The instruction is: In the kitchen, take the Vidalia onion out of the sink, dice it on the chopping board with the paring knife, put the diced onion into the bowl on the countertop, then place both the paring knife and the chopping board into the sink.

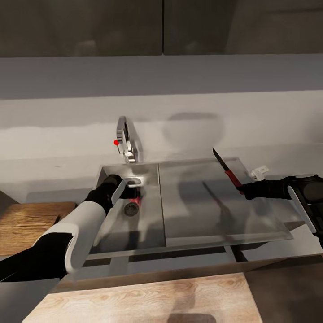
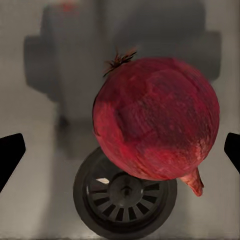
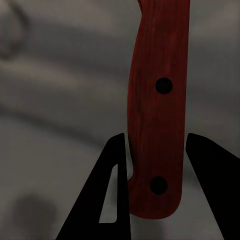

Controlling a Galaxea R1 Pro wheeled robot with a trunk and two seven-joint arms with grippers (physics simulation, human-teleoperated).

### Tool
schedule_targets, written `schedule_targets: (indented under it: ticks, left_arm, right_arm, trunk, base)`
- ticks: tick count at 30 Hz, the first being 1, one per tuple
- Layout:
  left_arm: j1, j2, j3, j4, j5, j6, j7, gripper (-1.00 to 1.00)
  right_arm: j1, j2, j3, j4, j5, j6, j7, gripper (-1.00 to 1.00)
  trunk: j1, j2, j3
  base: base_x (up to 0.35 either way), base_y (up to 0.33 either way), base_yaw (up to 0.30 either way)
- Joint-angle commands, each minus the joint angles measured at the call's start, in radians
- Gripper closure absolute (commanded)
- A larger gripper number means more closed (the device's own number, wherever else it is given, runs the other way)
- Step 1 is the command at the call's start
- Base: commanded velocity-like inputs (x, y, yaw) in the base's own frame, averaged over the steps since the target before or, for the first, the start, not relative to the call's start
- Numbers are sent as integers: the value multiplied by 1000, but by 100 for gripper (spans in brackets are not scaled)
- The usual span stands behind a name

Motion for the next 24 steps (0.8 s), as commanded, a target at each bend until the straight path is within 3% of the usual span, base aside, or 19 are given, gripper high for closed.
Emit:
schedule_targets:
  ticks: [1, 5, 10, 13, 24]
  left_arm:
    - [-3, -1, 4, -1, 2, 16, 5, -100]
    - [-4, -3, 3, 1, 1, 33, 5, -100]
    - [-5, -4, 3, 9, 0, 36, 5, -100]
    - [-5, -4, 2, 12, 0, 37, 5, -100]
    - [-5, -4, 2, 13, 0, 38, 5, -100]
  right_arm:
    - [-1, -1, 1, 0, -7, 7, -3, 100]
    - [-1, -1, -17, 0, -7, 7, -3, 100]
    - [-1, -1, -143, 0, -9, 7, -2, 100]
    - [-1, -1, -176, 0, -10, 7, 4, 100]
    - [-1, -2, -198, 0, -10, 9, 16, 100]
  trunk:
    - [1, -2, -2]
    - [1, -2, -5]
    - [1, -2, -7]
    - [1, -2, -7]
    - [1, -2, -7]
  base:
    - [0, 0, 0]
    - [0, 0, 0]
    - [0, 0, 0]
    - [0, 0, 0]
    - [0, 0, 0]
